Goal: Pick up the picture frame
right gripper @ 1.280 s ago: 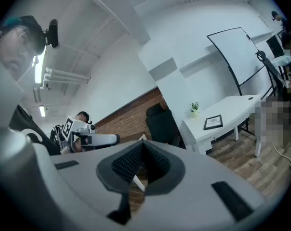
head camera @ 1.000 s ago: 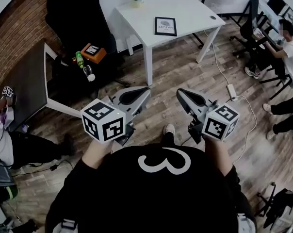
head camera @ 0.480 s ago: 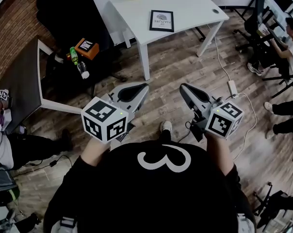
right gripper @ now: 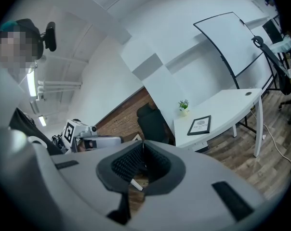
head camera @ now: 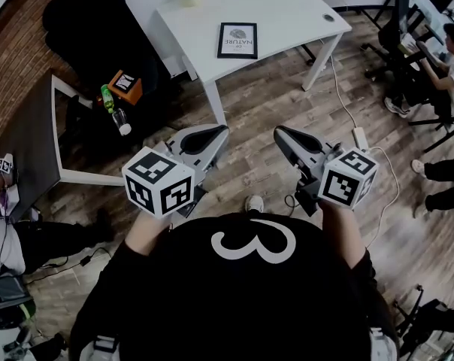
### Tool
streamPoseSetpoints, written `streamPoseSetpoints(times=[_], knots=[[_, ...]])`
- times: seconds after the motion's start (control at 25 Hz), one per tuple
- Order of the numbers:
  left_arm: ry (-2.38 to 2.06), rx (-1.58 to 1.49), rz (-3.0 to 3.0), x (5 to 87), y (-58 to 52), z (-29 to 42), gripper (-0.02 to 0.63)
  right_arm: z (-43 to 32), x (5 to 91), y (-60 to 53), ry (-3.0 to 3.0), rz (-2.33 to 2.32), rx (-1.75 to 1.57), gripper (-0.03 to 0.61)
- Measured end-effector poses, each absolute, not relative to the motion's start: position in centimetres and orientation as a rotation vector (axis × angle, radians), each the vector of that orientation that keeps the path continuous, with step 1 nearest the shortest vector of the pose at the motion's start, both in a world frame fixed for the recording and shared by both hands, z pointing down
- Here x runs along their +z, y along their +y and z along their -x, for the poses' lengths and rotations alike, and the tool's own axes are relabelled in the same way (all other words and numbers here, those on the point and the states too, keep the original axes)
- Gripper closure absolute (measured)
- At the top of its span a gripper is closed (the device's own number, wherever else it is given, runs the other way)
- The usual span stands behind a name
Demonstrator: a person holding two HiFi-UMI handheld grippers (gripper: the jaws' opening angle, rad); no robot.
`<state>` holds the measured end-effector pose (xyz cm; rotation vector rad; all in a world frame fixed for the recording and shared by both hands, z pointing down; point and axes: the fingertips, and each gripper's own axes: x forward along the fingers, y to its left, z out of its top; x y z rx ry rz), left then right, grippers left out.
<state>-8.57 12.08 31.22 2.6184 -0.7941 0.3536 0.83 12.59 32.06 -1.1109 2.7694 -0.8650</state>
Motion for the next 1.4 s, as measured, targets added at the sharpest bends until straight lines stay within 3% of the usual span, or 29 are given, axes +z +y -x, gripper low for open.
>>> streamPoseSetpoints(times=[0.64, 1.4], knots=[[-0.771, 0.328, -2.651, 29.1, 7.9, 1.9, 0.598, -6.8, 30.9, 8.5, 2.776, 1.113, -0.810, 0.554], [-0.717, 0.327, -2.660, 29.4, 6.1, 0.3, 0.598, -7.9, 31.4, 6.7, 2.746, 1.153, -0.806, 0.554]])
